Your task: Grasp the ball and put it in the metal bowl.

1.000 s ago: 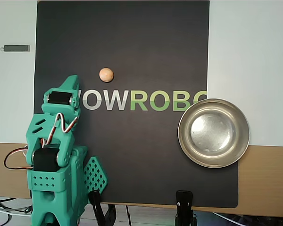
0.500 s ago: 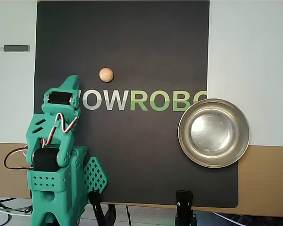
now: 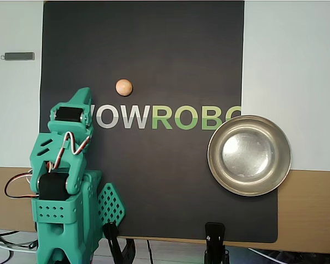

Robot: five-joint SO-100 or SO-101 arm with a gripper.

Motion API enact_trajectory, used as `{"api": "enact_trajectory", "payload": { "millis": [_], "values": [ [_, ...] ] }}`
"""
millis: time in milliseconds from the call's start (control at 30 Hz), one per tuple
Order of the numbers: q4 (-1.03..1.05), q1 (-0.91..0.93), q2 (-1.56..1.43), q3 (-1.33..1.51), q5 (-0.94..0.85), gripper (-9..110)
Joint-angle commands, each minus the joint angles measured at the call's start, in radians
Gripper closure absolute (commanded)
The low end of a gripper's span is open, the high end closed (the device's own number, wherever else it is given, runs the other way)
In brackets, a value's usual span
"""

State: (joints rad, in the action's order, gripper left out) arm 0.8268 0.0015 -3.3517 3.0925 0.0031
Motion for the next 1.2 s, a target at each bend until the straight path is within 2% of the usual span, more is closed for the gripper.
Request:
{"api": "enact_trajectory", "payload": {
  "millis": [0, 267, 700, 867, 1167],
  "values": [
    [0.005, 0.008, 0.005, -0.034, -0.006, 102],
    [0.046, 0.026, 0.413, -0.422, -0.006, 102],
    [0.558, 0.066, 1.155, -1.250, -0.006, 102],
    [0.658, 0.066, 1.341, -1.411, -0.006, 102],
    [0.653, 0.061, 1.597, -1.511, -0.008, 102]
  ]
}}
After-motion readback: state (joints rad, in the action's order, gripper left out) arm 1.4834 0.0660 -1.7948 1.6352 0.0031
